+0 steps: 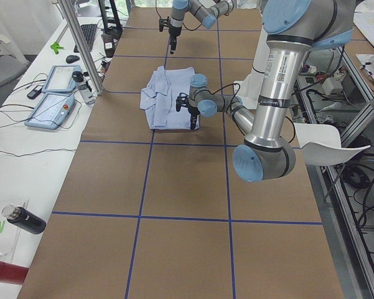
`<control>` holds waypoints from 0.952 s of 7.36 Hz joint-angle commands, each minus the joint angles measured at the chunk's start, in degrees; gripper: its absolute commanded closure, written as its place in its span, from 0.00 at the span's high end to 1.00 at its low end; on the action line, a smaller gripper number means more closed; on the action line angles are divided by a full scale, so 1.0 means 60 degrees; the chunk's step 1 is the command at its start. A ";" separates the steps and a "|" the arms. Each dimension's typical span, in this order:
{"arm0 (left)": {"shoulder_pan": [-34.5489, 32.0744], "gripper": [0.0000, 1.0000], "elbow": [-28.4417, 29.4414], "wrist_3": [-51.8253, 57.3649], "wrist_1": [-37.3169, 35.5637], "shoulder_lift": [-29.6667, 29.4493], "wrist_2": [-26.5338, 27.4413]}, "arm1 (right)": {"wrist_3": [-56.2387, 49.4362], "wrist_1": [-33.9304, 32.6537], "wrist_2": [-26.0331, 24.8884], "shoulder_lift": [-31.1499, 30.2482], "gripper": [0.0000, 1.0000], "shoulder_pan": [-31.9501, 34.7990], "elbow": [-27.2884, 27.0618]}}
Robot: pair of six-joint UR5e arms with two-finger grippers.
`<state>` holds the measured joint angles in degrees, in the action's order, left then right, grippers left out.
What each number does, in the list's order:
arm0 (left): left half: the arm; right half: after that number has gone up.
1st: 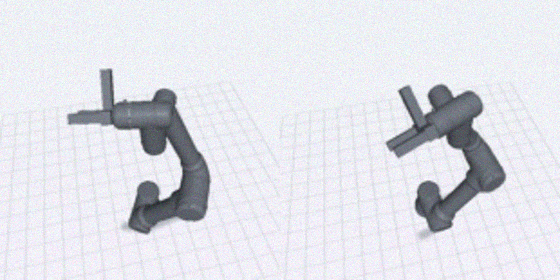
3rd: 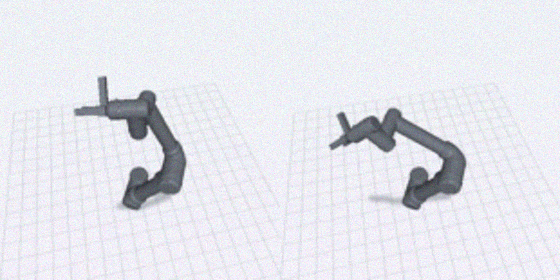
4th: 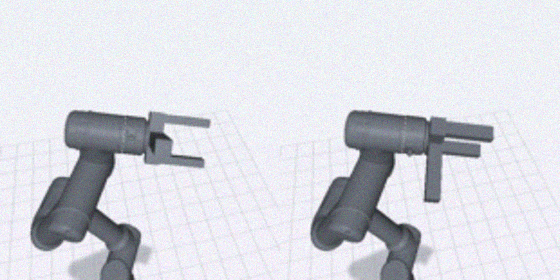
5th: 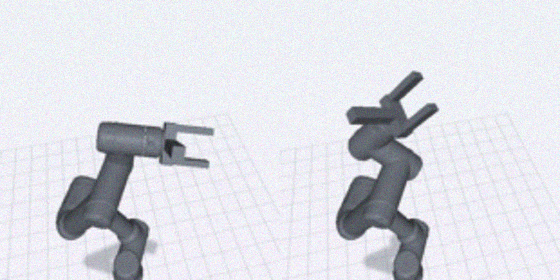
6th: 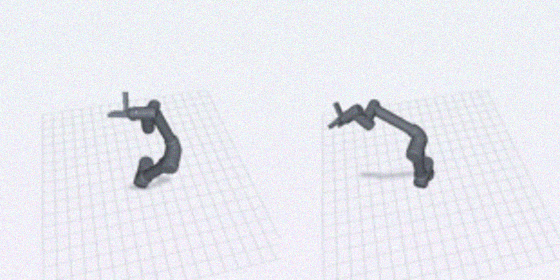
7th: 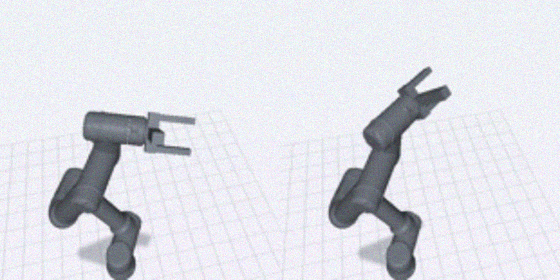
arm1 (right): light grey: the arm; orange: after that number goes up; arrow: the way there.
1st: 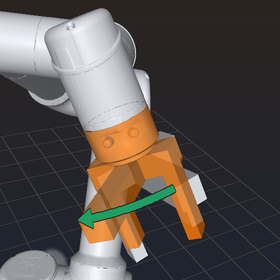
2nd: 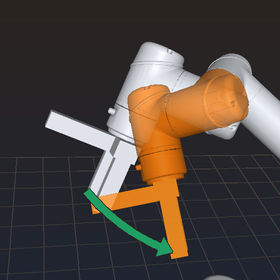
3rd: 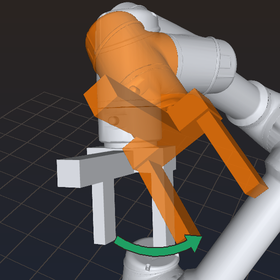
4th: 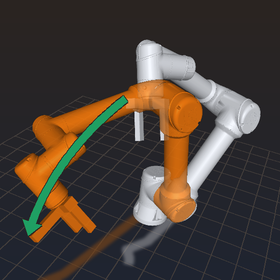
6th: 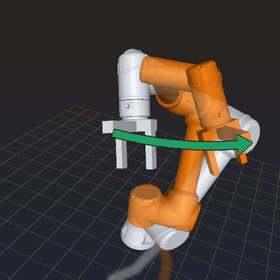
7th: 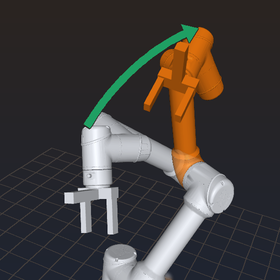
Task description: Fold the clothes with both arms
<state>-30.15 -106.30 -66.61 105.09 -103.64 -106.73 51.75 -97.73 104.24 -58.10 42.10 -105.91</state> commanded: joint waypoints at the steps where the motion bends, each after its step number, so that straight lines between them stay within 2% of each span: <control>1: 0.0059 0.56 -0.0008 -0.0002 -0.0156 -0.0012 0.0006 | 0.0003 0.0000 -0.0001 0.0000 1.00 -0.0015 0.0014; 3: 0.0162 0.48 -0.0023 -0.0016 -0.0156 -0.0027 -0.0009 | 0.0003 0.0000 -0.0015 0.0000 1.00 -0.0044 0.0029; 4: 0.0177 0.36 -0.0081 -0.0016 -0.0171 -0.0027 -0.0009 | 0.0017 0.0000 -0.0015 0.0000 1.00 -0.0059 0.0043; 5: 0.0220 0.09 -0.0110 -0.0031 -0.0287 -0.0027 -0.0009 | 0.0032 0.0000 -0.0015 0.0015 1.00 -0.0059 0.0029; 6: 0.0221 0.00 -0.0125 -0.0031 -0.0418 -0.0012 0.0006 | 0.0119 0.0000 -0.0030 0.0044 1.00 -0.0088 0.0014; 7: 0.0221 0.00 -0.0125 -0.0016 -0.0449 0.0046 0.0006 | 0.0207 0.0000 -0.0030 0.0073 1.00 -0.0088 0.0000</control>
<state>-28.88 -106.98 -66.77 102.88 -103.66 -106.73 52.39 -97.74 104.10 -57.86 41.64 -105.81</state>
